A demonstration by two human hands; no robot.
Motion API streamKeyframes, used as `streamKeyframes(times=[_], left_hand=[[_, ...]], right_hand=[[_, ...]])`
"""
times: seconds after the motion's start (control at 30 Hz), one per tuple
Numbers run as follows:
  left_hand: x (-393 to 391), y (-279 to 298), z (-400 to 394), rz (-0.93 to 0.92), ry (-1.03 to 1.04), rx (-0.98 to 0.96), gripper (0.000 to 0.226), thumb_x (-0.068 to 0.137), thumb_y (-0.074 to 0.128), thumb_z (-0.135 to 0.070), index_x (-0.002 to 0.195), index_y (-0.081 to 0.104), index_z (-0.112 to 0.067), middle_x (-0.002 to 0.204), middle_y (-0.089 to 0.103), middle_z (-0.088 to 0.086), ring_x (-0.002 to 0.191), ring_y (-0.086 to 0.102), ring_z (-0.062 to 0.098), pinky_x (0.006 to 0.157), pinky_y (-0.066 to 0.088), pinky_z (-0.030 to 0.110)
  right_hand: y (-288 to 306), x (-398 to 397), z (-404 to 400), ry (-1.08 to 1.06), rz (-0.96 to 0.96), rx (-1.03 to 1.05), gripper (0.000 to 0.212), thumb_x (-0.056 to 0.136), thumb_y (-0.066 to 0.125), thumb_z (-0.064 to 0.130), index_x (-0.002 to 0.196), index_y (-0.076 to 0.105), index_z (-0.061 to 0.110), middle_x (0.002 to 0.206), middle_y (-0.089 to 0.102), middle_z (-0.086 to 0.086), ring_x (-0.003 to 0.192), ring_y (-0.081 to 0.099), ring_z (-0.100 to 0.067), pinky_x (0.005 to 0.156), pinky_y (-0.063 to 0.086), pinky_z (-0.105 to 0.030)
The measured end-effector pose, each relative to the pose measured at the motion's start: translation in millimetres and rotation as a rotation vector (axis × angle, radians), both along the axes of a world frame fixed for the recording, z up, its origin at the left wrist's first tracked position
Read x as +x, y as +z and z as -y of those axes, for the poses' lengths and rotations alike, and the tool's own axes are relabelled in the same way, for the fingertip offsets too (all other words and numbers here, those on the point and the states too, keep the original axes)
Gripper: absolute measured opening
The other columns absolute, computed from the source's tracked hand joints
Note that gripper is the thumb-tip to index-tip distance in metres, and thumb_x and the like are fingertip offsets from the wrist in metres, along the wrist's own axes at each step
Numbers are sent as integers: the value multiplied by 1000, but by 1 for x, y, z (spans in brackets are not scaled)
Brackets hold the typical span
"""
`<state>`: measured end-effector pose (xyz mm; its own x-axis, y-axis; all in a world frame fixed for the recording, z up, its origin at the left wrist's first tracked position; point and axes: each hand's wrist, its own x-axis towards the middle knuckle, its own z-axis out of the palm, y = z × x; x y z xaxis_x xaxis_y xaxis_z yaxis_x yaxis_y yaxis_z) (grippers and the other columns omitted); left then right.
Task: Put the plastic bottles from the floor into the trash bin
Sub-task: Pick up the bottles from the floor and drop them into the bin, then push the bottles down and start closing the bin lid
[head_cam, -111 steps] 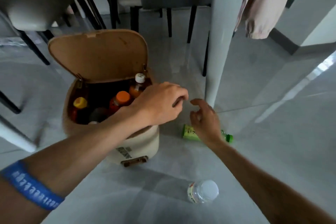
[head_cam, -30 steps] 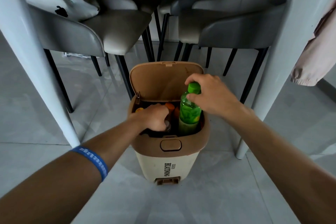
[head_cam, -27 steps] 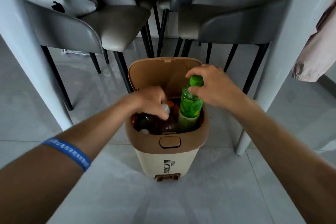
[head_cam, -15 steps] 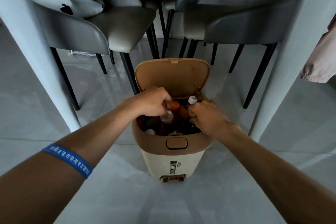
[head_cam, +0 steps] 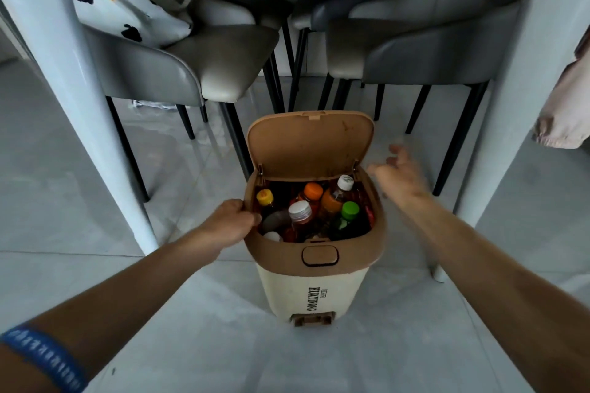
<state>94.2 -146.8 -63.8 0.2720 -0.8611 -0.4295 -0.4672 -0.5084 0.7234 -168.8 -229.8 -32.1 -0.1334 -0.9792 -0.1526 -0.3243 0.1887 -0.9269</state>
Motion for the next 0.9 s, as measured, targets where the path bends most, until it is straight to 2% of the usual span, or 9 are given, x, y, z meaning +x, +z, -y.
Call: streamKeyframes(times=[0.13, 0.2, 0.3, 0.4, 0.53, 0.6, 0.7, 0.8, 0.9], left_hand=[[2, -1, 12, -31, 5, -88, 16, 97, 55, -24, 105, 64, -13, 109, 68, 11, 98, 64, 24, 88, 54, 39], [3, -2, 14, -46, -2, -91, 21, 98, 54, -24, 111, 64, -12, 111, 68, 11, 102, 64, 25, 89, 54, 39], [2, -2, 14, -63, -16, -110, 28, 100, 50, -31, 121, 61, -15, 126, 64, 11, 115, 59, 26, 99, 49, 42], [7, 28, 21, -147, 53, -457, 51, 100, 44, -44, 147, 43, -25, 155, 41, 0, 143, 35, 20, 118, 27, 48], [-2, 75, 27, -182, -83, -753, 61, 90, 39, -64, 145, 42, -38, 153, 42, -10, 143, 33, 10, 120, 21, 42], [-13, 75, 14, -87, -168, -834, 53, 95, 37, -53, 137, 55, -27, 135, 57, -8, 126, 49, 5, 109, 34, 33], [-14, 59, -13, 167, -240, -939, 46, 97, 39, -45, 112, 69, -15, 106, 67, 1, 103, 61, 16, 91, 48, 39], [-1, 34, -38, 301, -367, -921, 44, 97, 43, -39, 114, 70, -10, 110, 70, 3, 107, 62, 17, 93, 48, 40], [2, 5, -60, 474, -529, -857, 46, 97, 44, -40, 117, 71, -9, 120, 68, 3, 114, 58, 15, 100, 45, 41]], right_hand=[[-13, 2, -15, 225, -131, 44, 64, 89, 61, 13, 145, 33, 27, 148, 45, -1, 133, 43, -23, 99, 34, -31], [-16, 0, -16, 247, -172, 25, 61, 91, 58, 13, 145, 35, 27, 148, 45, 1, 133, 43, -22, 96, 32, -29], [-14, -1, -13, 188, -83, 0, 54, 96, 55, 18, 146, 35, 23, 152, 41, -1, 136, 40, -23, 106, 33, -33], [8, -3, -8, 120, 38, -272, 55, 98, 49, 33, 149, 28, 32, 157, 31, 5, 142, 30, -16, 114, 26, -36], [41, 4, -11, 216, 159, -482, 42, 101, 39, 39, 143, 41, 31, 144, 47, 8, 128, 41, 0, 97, 33, -11], [37, 9, -23, 216, -18, -586, 36, 101, 36, 42, 127, 56, 27, 120, 62, 6, 110, 53, 4, 87, 40, -9], [17, 4, -50, 214, -275, -760, 29, 101, 38, 35, 109, 62, 20, 93, 64, 3, 88, 57, 3, 77, 42, -12], [-12, -4, -78, 333, -496, -828, 28, 99, 41, 34, 106, 64, 19, 100, 65, 7, 93, 54, 5, 89, 41, -27], [-40, -4, -99, 415, -709, -883, 36, 96, 44, 39, 106, 69, 15, 111, 68, 1, 100, 61, -19, 88, 43, -43]])
